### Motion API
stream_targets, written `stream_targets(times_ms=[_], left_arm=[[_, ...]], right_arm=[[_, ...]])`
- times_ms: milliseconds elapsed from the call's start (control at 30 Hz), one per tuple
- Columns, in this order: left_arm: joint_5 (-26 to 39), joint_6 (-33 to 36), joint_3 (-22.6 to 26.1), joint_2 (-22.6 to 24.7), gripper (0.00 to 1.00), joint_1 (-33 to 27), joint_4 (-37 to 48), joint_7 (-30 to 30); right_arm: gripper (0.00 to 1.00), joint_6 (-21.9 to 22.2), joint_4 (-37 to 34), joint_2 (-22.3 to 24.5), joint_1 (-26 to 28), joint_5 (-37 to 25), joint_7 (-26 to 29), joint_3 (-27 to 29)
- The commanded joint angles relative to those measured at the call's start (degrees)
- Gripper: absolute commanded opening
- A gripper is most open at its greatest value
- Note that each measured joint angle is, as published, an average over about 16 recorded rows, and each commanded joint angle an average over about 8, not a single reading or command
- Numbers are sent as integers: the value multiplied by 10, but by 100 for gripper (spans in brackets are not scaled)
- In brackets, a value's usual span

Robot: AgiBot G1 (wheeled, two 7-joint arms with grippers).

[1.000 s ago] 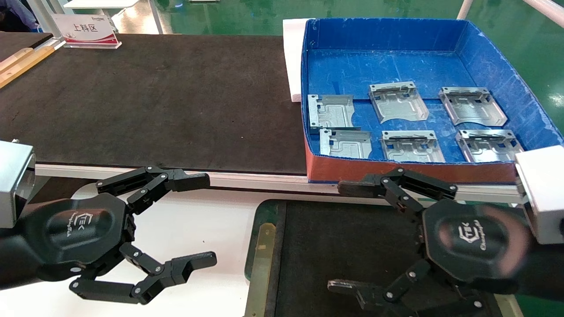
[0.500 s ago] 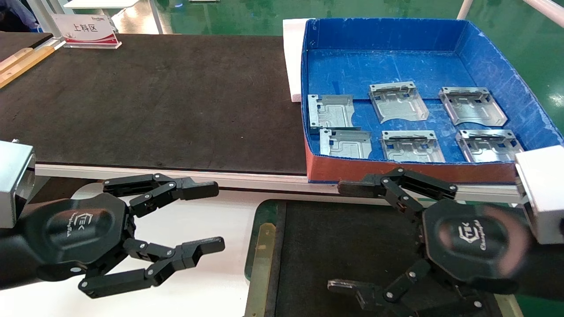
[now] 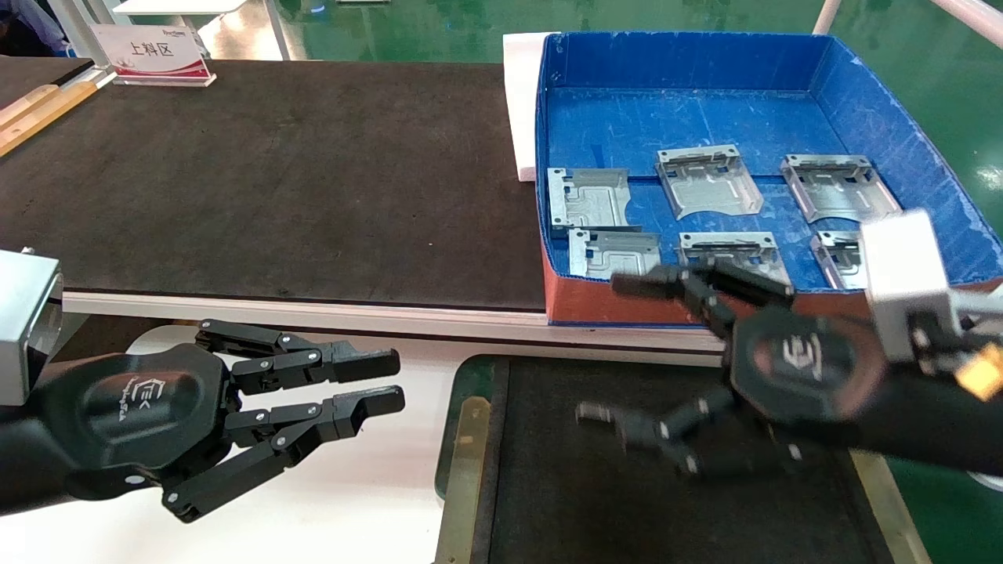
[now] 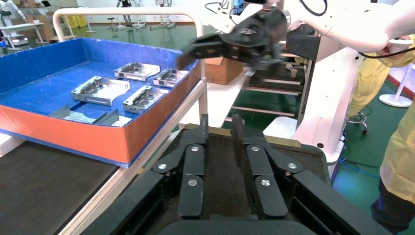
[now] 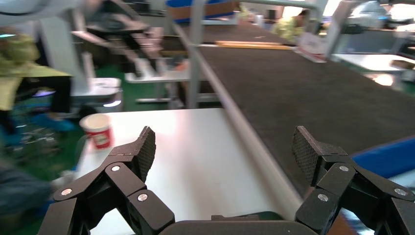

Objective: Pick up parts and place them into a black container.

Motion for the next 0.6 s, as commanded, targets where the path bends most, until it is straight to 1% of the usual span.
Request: stream_targets(times_ms=[33,300,467,600], left_arm=[[0,0,0,0,0,0,0,0],[0,0,0,0,0,0,0,0],[0,0,0,0,0,0,0,0],[0,0,0,0,0,0,0,0]], right_arm=[[100,21,0,-5,4,-10,4,-1],[100,107,-27,-14,41,-74,16,-7],[100,160,-71,-27,87,-132,24,-20],[100,189,-110,-41,130,-175,30,-34]])
